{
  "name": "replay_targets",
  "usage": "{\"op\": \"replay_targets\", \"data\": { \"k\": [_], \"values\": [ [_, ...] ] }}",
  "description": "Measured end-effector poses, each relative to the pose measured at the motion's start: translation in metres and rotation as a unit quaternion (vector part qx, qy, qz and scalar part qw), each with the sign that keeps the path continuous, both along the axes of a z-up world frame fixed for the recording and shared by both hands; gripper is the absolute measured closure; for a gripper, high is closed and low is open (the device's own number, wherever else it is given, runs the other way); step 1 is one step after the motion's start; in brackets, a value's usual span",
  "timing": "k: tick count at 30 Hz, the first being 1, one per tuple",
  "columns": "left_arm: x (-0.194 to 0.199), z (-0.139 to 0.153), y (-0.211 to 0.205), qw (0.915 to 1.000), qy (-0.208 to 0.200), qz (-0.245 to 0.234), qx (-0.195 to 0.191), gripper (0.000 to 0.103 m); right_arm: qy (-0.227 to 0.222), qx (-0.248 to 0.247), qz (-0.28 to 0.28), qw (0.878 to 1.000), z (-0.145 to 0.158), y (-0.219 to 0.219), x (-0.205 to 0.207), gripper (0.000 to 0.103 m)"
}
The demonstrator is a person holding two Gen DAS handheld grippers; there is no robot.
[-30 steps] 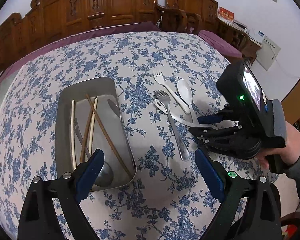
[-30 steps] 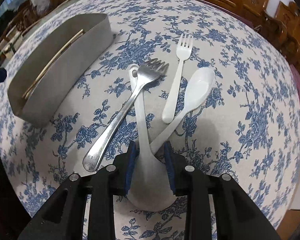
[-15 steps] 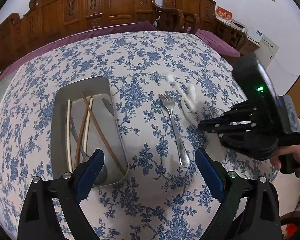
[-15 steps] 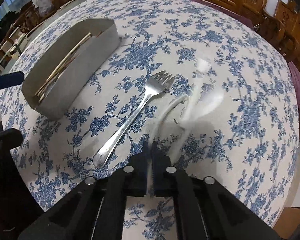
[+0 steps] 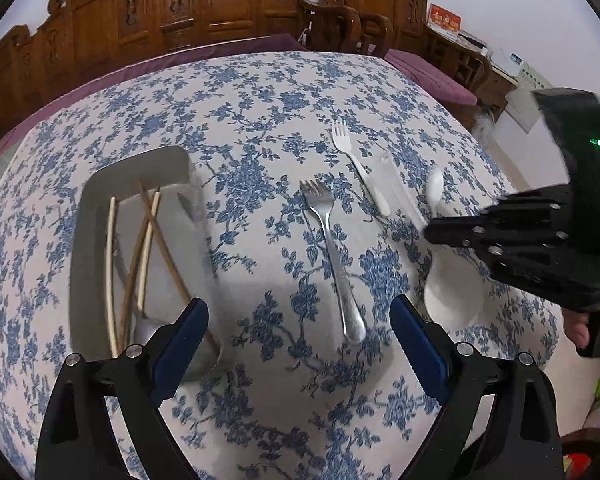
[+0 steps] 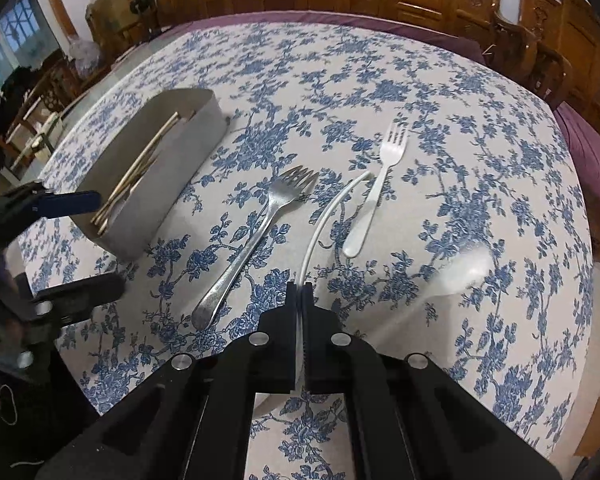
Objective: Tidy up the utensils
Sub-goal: 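Grasp the steel fork with the left tool while the right tool holds the plastic spoon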
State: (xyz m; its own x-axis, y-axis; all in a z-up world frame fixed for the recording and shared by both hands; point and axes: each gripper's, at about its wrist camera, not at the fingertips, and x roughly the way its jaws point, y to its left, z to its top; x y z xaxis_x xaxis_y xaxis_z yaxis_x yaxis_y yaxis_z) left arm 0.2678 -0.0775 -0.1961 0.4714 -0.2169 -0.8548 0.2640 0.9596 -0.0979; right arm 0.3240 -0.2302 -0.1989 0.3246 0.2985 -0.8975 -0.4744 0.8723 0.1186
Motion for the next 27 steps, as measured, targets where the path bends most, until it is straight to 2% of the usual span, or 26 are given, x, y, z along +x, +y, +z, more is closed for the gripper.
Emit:
{"op": "replay_targets", "data": {
  "k": [3, 8, 12, 16, 27],
  "values": [
    [0.01, -0.005, -0.008, 1.0, 0.004, -0.001, -0.005, 0.018, -0.007, 0.007, -0.004, 1.0, 0.001, -0.007, -0.003, 0.1],
    [0.037, -0.022, -0.021, 0.9997, 0.023, 0.001, -0.001, 0.036, -0.008, 0.017, -0.006, 1.0, 0.001, -0.016, -0.006, 0.1],
    [0.056, -0.036, -0.032, 0.9993, 0.038, 0.0, 0.003, 0.044, -0.008, 0.024, -0.01, 1.0, 0.0, -0.023, -0.007, 0.1],
    [0.069, -0.048, -0.043, 0.9987, 0.051, -0.004, 0.004, 0.061, -0.01, 0.027, -0.011, 1.0, -0.001, -0.028, -0.007, 0.1],
    [0.086, -0.06, -0.058, 0.9982, 0.059, -0.004, 0.013, 0.073, -0.015, 0.033, -0.001, 0.999, 0.003, -0.023, -0.013, 0.1]
  ]
}}
